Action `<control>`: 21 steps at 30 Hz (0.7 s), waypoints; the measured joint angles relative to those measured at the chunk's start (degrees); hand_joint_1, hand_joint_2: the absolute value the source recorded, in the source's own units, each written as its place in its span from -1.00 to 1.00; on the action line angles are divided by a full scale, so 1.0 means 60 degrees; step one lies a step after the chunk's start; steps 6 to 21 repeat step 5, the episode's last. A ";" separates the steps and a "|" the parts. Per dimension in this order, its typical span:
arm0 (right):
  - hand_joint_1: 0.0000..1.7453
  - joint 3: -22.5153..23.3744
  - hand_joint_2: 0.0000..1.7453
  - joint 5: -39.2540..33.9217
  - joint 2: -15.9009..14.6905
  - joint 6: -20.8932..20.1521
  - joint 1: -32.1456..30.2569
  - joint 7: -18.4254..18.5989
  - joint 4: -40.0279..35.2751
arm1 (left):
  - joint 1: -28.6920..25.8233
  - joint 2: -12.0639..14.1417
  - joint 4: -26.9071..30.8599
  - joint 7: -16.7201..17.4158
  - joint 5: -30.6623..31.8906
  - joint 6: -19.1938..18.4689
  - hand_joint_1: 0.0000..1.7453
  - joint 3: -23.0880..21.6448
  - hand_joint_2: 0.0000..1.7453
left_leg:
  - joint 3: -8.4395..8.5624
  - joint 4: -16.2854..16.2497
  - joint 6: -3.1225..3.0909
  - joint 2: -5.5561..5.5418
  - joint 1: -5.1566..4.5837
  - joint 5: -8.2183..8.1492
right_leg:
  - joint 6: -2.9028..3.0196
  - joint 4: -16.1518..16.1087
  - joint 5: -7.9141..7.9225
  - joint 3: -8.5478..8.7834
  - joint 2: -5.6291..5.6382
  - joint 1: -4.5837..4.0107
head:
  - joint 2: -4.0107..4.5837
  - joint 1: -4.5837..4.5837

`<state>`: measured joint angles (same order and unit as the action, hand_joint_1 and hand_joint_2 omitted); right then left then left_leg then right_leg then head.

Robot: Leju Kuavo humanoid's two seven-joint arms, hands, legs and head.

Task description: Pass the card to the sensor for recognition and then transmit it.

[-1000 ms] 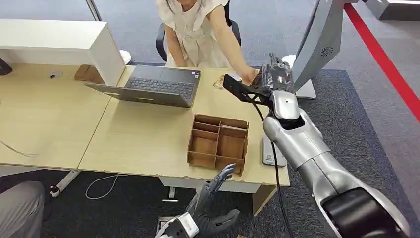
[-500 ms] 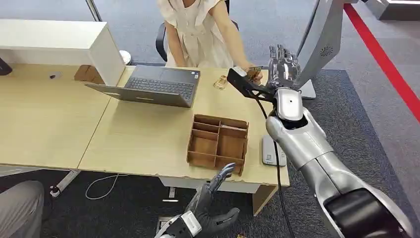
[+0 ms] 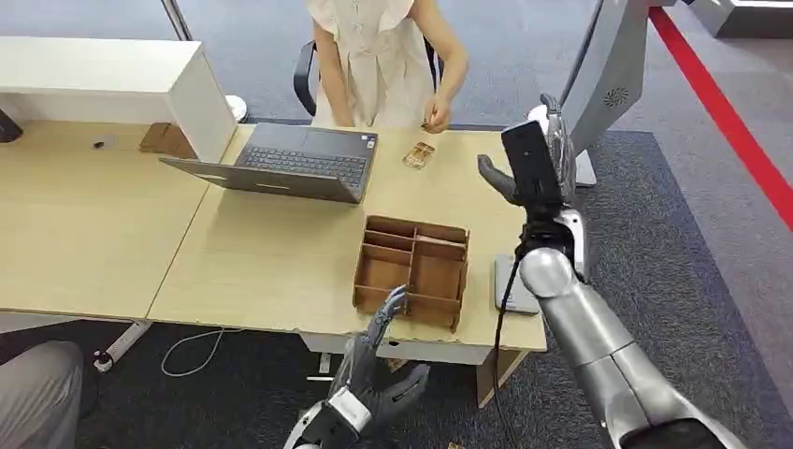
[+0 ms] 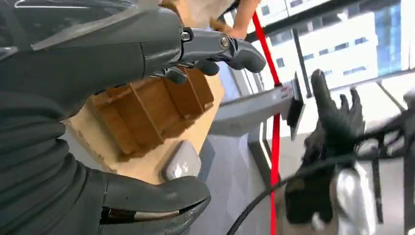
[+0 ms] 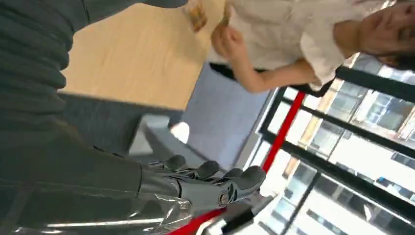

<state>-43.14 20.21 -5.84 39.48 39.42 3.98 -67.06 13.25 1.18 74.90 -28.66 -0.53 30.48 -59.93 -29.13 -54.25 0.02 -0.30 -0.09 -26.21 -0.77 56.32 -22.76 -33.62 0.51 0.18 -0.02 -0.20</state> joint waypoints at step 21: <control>-1.00 0.0386 1.00 -0.3493 -0.0331 -0.0579 -0.1793 -0.1586 -0.1484 | -0.0459 0.0273 0.0830 0.0283 0.0590 0.1319 -1.00 0.0470 1.00 | -0.0003 0.0001 -0.0002 -0.0001 0.0002 -0.0004 | 0.0000 -0.0002 -0.0001 0.0001 0.0000 -0.0003 | 0.0003 -0.0004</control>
